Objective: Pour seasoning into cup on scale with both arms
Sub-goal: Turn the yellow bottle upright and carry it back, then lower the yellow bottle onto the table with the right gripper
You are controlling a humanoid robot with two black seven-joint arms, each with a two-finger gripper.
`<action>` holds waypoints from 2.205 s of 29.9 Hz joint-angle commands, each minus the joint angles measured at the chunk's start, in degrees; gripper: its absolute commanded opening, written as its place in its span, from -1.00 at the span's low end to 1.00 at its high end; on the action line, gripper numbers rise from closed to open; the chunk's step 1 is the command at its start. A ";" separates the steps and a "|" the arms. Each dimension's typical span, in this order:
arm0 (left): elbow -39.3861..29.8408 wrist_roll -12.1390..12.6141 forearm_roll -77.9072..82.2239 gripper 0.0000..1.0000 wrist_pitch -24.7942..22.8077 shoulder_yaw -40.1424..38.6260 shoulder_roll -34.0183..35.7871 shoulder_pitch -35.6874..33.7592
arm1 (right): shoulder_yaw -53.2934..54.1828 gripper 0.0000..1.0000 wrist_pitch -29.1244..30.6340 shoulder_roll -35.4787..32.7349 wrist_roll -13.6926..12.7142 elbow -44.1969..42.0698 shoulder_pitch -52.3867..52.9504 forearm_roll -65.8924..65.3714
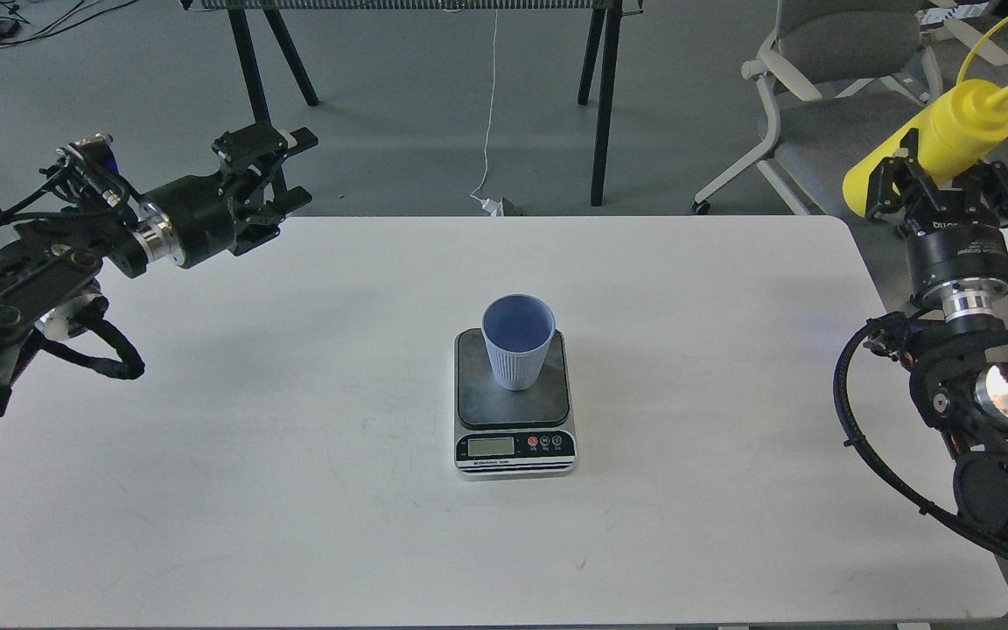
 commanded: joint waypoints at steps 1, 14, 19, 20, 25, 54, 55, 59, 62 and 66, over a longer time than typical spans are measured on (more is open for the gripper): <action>0.00 0.00 -0.08 0.79 0.00 -0.01 -0.07 0.02 | -0.97 -0.96 -0.02 1.43 -0.11 -1.44 -1.82 -0.16; 0.00 0.00 -0.08 0.79 0.00 -0.01 0.28 -0.07 | -4.92 -0.95 -0.02 8.20 0.06 -6.27 -3.93 -0.86; 0.00 0.00 -0.08 0.79 0.00 -0.01 0.28 0.02 | -6.51 -0.95 -0.02 8.82 0.06 -8.82 -4.19 -0.86; 0.00 0.00 -0.08 0.79 0.00 -0.01 0.28 -0.07 | -6.68 -0.94 -0.02 8.91 0.06 -9.00 -4.28 -0.86; 0.00 0.00 -0.08 0.79 0.00 -0.01 0.10 0.02 | -6.77 -0.94 -0.02 9.00 0.06 -9.09 -4.81 -0.86; -0.18 0.00 -0.17 0.79 0.00 -0.01 0.45 -0.15 | -12.40 0.13 -0.02 9.00 0.86 -8.39 -4.98 -1.21; -0.09 0.00 -0.17 0.79 0.00 -0.01 0.54 -0.15 | -12.40 0.20 -0.02 9.00 0.86 -8.30 -4.98 -1.21; -0.09 0.00 -0.17 0.79 0.00 -0.01 0.54 -0.51 | -12.40 0.43 -0.02 9.00 0.86 -8.12 -5.07 -1.56; -0.09 0.00 -0.17 0.79 0.00 -0.01 0.54 -0.60 | -12.48 0.59 -0.02 9.08 0.86 -7.95 -5.16 -1.91; -0.18 0.00 -0.17 0.79 0.00 -0.01 0.63 -0.51 | -12.92 0.68 -0.02 9.00 0.77 -6.64 -5.86 -1.91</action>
